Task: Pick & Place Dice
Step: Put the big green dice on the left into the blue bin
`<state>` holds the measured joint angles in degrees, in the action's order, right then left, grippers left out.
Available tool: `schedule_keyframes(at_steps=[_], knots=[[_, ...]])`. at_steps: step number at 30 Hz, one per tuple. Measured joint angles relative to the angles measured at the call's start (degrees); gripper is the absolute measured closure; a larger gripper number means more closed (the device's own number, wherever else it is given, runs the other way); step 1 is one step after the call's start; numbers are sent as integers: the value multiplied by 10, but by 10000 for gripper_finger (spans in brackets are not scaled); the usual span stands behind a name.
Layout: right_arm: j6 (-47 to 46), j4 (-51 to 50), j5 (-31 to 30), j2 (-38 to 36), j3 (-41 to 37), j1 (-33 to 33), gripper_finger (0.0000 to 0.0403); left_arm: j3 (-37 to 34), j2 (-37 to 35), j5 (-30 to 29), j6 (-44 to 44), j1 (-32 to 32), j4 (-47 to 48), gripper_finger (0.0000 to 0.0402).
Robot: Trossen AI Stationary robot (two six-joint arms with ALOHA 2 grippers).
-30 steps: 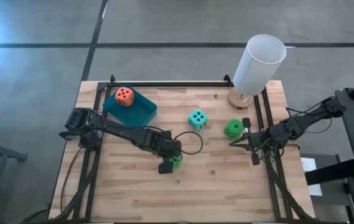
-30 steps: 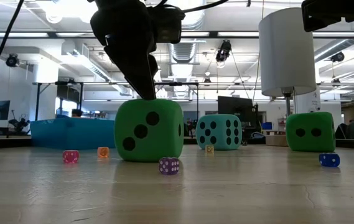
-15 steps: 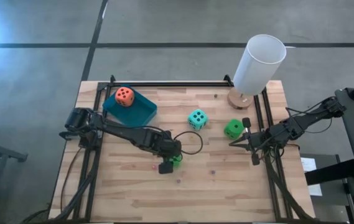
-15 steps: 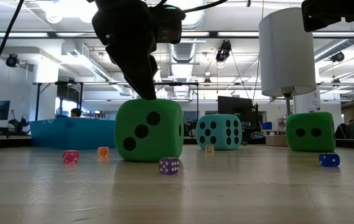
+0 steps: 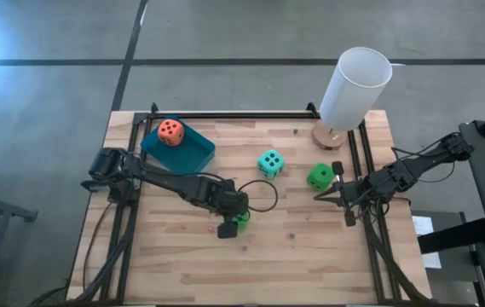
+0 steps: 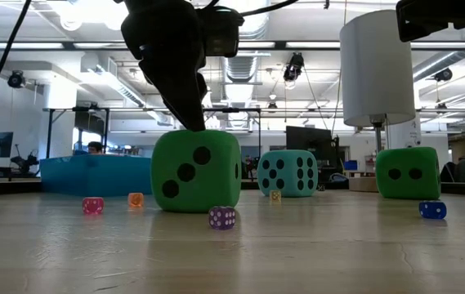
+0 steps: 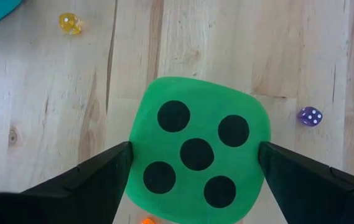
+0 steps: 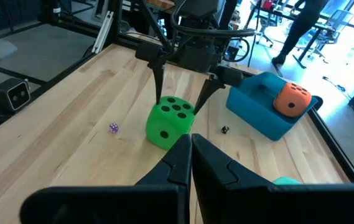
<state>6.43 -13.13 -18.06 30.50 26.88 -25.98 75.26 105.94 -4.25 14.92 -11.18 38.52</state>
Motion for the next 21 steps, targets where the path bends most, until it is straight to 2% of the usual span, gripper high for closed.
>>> schedule_keyframes(at_steps=[21], knots=[[0, 0, 0, 0, 0, 0, 394, 5, -9, -3, -46, 0, -1, 2]])
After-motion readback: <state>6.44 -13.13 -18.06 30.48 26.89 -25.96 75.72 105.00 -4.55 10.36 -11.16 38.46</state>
